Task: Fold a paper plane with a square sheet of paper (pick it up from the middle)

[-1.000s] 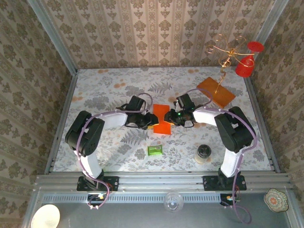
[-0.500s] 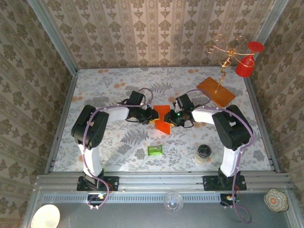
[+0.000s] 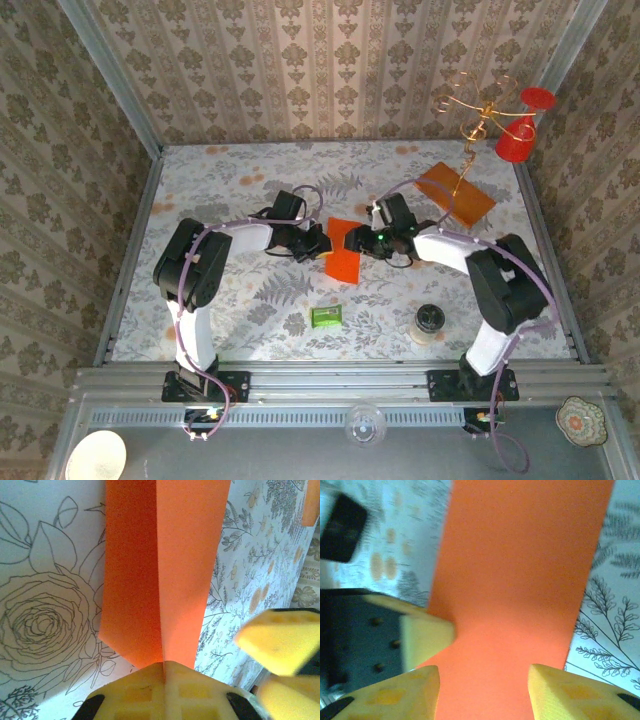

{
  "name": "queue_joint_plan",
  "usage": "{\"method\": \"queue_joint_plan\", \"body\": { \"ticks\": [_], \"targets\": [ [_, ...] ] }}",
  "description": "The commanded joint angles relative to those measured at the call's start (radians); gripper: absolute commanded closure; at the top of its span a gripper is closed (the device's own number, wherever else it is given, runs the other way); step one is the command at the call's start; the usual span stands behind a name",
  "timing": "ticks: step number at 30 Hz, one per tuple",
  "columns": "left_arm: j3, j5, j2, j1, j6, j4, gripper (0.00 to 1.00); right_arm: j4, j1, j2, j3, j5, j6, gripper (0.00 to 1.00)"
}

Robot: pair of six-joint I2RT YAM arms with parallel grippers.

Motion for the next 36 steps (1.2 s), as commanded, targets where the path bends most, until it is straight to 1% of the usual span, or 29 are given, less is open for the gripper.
{"method": "queue_joint_plan", "body": {
  "ticks": [1, 3, 5, 6, 10, 13, 23, 30, 32, 36],
  "targets": [
    [-0.022, -0.012, -0.035, 0.021, -0.043, 0.016, 0.97, 0.055, 0.038, -0.120, -0.043, 0.131, -0.133, 0.44],
    [-0.032, -0.022, -0.045, 0.029, -0.058, 0.025, 0.97, 0.092, 0.066, -0.169, -0.081, 0.196, -0.193, 0.42],
    [-0.037, -0.023, -0.055, 0.038, -0.066, 0.024, 0.97, 0.121, 0.085, -0.200, -0.105, 0.218, -0.242, 0.39],
    [-0.039, -0.046, -0.058, 0.044, -0.071, 0.025, 0.97, 0.131, 0.095, -0.208, -0.113, 0.225, -0.264, 0.37],
    [-0.057, -0.058, -0.070, 0.061, -0.103, 0.046, 0.97, 0.174, 0.158, -0.211, -0.129, 0.280, -0.381, 0.30],
    [-0.060, -0.064, -0.078, 0.064, -0.116, 0.048, 0.97, 0.230, 0.211, -0.186, -0.144, 0.328, -0.473, 0.27],
    [-0.061, -0.058, -0.093, 0.067, -0.152, 0.037, 0.97, 0.303, 0.311, -0.049, -0.133, 0.308, -0.687, 0.28],
    [-0.063, -0.040, -0.098, 0.068, -0.175, 0.046, 0.97, 0.333, 0.345, 0.024, -0.123, 0.398, -0.763, 0.28],
    [-0.064, -0.038, -0.101, 0.068, -0.182, 0.051, 0.97, 0.368, 0.344, 0.044, -0.130, 0.436, -0.767, 0.29],
    [-0.061, -0.037, -0.104, 0.068, -0.181, 0.046, 0.97, 0.424, 0.344, 0.063, -0.139, 0.468, -0.793, 0.31]
  ]
}}
